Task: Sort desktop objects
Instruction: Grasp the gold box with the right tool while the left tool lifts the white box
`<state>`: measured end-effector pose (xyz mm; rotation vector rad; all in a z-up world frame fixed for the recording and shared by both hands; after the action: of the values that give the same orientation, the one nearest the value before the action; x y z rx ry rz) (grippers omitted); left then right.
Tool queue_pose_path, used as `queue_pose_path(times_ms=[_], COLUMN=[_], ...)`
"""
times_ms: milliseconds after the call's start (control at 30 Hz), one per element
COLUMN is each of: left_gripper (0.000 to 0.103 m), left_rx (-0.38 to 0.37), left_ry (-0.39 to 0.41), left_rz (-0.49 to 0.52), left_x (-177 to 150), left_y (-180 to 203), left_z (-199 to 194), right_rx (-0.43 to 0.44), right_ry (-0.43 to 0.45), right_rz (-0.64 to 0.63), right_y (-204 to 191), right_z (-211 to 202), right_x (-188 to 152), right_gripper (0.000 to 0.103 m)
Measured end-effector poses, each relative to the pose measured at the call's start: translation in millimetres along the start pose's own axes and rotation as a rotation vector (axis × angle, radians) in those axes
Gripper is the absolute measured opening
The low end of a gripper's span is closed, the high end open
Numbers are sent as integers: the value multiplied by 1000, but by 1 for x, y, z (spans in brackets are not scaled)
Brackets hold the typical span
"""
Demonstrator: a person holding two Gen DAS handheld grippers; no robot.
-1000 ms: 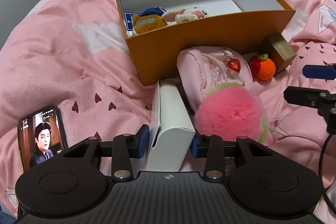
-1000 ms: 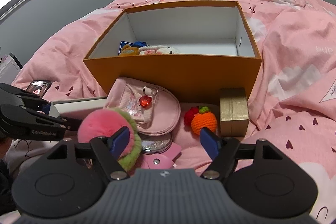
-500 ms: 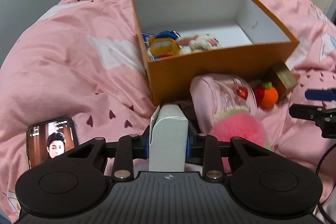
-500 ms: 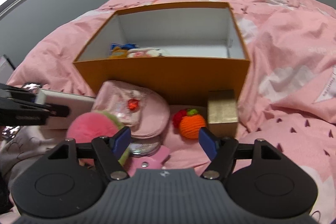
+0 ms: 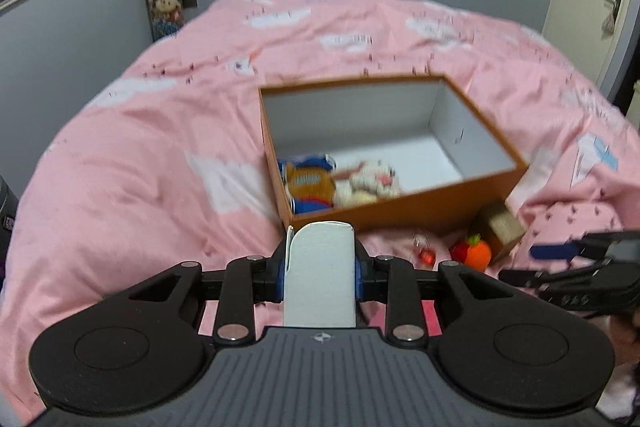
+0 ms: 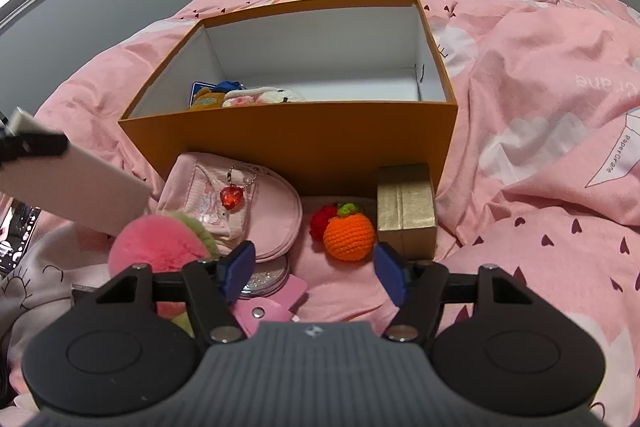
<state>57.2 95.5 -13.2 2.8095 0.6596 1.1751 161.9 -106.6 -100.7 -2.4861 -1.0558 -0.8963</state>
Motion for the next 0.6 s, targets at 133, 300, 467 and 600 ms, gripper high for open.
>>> queue_pose_path(times_ms=[133,300,467,600], left_gripper=[33,33,33,33], left_rx=[-46,-113,-156,-178], left_ry=[40,60,73,59], left_rz=[-11,2,30,36], left_x=[12,26,41,50], left_y=[8,27,46,56], left_z=[-10,-10,-4,7], right_rx=[34,-32,-121,-121], right_ry=[-7,-6,-40,-90], right_rz=[-15,-17,-19,-26], right_y=[-5,10,39,50], right_z=[3,9,23,41], right_x=[2,9,17,18], right_gripper=[61,61,61,61])
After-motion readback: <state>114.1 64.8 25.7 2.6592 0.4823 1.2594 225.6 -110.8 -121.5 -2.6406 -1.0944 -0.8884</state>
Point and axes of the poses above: each gripper's, at about its wrist camera, not at the fingertips, and z roughly the way its jaws point, y to its right, x to its top, the point moved 7 cm from there along z, roughly the way its jaws point, and after that the axes turned 13 degrees about -z, right-handed, at the moved point
